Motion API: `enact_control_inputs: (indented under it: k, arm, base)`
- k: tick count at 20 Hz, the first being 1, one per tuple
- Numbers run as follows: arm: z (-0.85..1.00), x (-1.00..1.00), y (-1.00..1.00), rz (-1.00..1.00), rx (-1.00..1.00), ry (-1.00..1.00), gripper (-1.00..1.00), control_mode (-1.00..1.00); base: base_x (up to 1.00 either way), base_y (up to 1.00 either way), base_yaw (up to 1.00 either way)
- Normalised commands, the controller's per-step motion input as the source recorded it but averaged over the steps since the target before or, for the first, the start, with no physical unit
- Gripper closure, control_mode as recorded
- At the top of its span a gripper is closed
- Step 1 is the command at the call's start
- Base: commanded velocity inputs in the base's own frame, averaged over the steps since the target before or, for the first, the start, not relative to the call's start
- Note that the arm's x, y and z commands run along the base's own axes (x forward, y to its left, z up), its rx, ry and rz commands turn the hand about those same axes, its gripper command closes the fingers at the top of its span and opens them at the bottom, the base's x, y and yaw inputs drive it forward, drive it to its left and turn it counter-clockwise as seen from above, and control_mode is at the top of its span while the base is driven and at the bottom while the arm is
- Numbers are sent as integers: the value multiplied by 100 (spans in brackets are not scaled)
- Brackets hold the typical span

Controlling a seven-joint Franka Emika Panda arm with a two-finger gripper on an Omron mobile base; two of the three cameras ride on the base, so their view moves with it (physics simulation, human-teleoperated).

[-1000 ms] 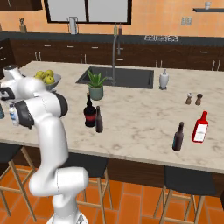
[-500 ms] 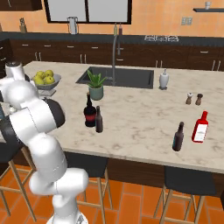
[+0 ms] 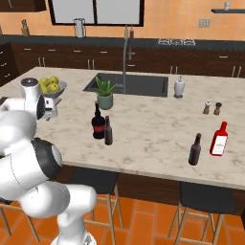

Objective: Move the plastic bottles in the middle to the plastics group, and the glass bottles in the middle to the glass group.

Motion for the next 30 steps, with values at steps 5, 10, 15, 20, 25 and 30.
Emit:
enact_control_inputs:
  k: [5, 10, 15, 20, 25, 30]
  arm:
    - [10, -16, -88, -19, -8, 4, -100, -100]
    - [-4, 2, -78, -43, -12, 10, -100, -100]
    - [1, 4, -100, -14, 6, -2, -100, -100]
    - [-1, 0, -100, -1, 19, -10, -100, -100]
    - [1, -13, -73, 0, 4, -21, -100, -100]
    - [0, 30, -14, 0, -9, -2, -100, -100]
  base:
    - [0, 0, 0]
    - [0, 0, 0]
    - [0, 0, 0]
    - [0, 0, 0]
    - [0, 0, 0]
    - [0, 0, 0]
